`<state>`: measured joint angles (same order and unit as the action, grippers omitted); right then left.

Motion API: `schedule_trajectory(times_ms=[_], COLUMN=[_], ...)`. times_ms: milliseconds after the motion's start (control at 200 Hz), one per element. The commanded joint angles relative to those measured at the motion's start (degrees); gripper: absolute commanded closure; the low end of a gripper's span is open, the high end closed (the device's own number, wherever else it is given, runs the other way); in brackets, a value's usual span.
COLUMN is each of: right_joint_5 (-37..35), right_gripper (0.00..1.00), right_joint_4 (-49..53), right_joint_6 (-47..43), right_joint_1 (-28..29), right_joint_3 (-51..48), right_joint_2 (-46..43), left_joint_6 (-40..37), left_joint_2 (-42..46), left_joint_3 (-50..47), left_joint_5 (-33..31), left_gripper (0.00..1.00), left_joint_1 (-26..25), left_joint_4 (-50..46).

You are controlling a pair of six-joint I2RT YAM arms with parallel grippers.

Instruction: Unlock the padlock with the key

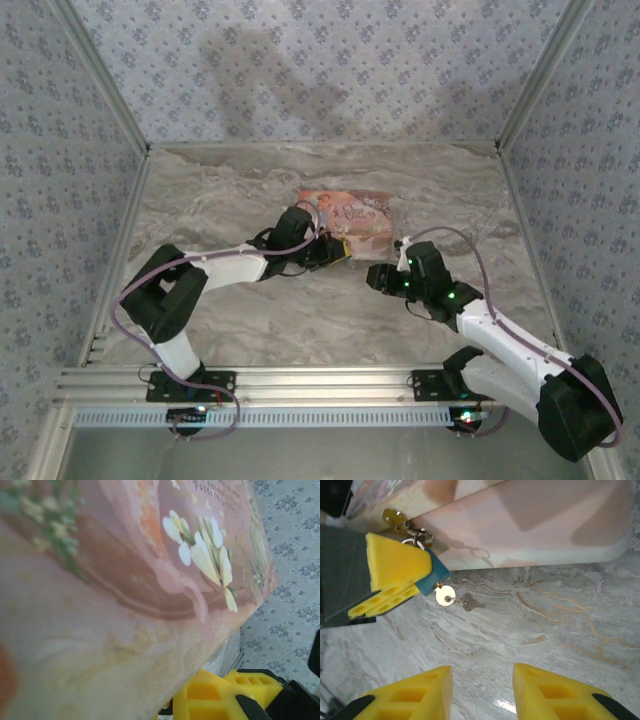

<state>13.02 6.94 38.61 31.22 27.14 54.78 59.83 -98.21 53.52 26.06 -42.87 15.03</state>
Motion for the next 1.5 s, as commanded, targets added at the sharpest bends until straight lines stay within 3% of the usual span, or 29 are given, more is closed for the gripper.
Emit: schedule_trajectory(times_ms=[0,355,710,929,1319,1494], right_joint_5=[-6.4,-5.4,5.6,1.4,-2.9,-4.3], right_gripper=[0.59,0.53,0.46,0.47,0.48,0.53], right_joint_4=[7.8,7.3,-2.3,-9.3,-10.8,-11.3], right_joint_6=[-9.4,-19.1,-20.4,-23.2,-27.8,-29.2], right_joint_1=[2.5,3.4,2.8,2.6,3.5,4.5], right_joint_3=[3.7,8.6,10.2,6.9,6.9,7.3], right_joint_2=[0.8,5.4,10.8,11.4,15.9,17.8], left_joint_6=[-0.2,-0.7,1.4,3.0,3.6,3.7], left_joint_2=[2.9,2.9,2.6,2.5,2.2,2.2], left_joint_3=[2.9,4.9,5.6,5.0,5.5,5.8], left_joint_5=[0.0,0.1,1.8,3.4,4.1,4.4], left_gripper=[1.0,1.0,1.0,1.0,1.0,1.0], left_joint_1=[-0.7,-0.6,0.1,0.5,0.8,0.8], left_joint_4=[-1.5,-4.6,-5.2,-3.6,-3.8,-3.6])
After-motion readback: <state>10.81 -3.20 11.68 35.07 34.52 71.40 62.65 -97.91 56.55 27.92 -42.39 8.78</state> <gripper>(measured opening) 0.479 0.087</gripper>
